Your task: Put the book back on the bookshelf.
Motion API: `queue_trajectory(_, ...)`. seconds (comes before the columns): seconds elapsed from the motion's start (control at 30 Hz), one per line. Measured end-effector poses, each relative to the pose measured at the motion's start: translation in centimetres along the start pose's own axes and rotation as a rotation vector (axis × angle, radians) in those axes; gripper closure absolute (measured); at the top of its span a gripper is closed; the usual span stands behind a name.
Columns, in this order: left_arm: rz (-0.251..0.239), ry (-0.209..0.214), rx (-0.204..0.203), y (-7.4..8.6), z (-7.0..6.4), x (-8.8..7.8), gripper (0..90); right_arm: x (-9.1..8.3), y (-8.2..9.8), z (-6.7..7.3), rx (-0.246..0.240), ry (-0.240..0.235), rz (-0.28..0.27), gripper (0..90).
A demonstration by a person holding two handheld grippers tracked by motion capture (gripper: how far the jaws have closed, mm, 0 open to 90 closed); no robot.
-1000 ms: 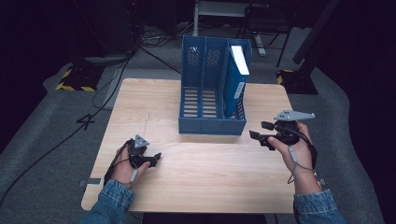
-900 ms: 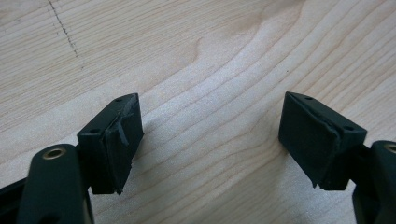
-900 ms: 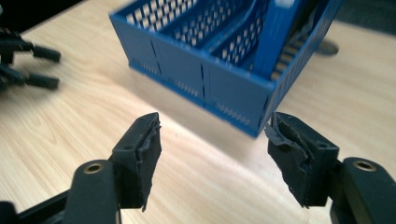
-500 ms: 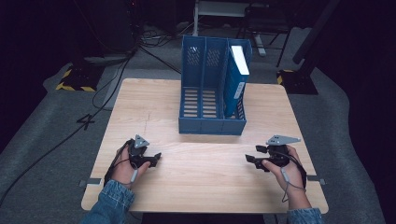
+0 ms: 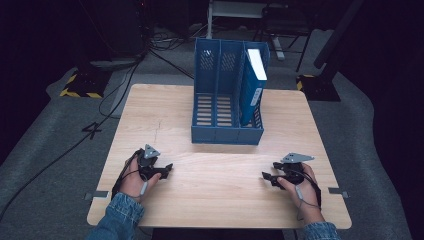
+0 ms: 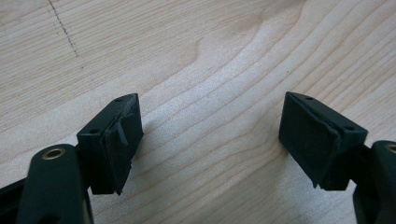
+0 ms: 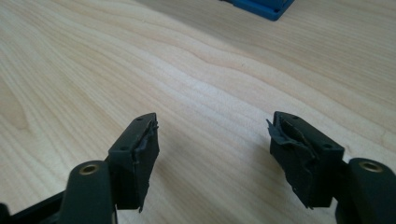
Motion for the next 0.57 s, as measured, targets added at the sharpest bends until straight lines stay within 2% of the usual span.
queue_trajectory(0.07, -0.001, 0.000, 0.000, 0.0, 0.0, 0.0, 22.0, 0.2, 0.0, 0.0, -0.010, 0.018, -0.008, 28.2)
queue_trajectory(0.13, -0.003, -0.001, -0.001, 0.0, 0.0, 0.1, 22.0, 0.7, 0.0, 0.0, -0.049, 0.057, -0.017, 15.1)
queue_trajectory(0.2, -0.003, -0.001, -0.001, 0.0, 0.0, 0.1, 22.0, 1.1, -0.1, 0.1, -0.049, 0.046, 0.004, 8.2)
queue_trajectory(0.57, -0.001, -0.001, 0.001, 0.0, -0.1, 0.0, 22.0, 1.3, -0.2, 0.0, -0.049, 0.055, 0.011, 5.6)
Point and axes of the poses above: each handheld gripper's, and its own axes: x roughly forward along the jaws, y roughly out of its underside, z roughly to its left, the point moved 5 cm from there along x, roughly forward along the jaws, and after that the axes turned 5 degrees about x, right-handed, at the moved point
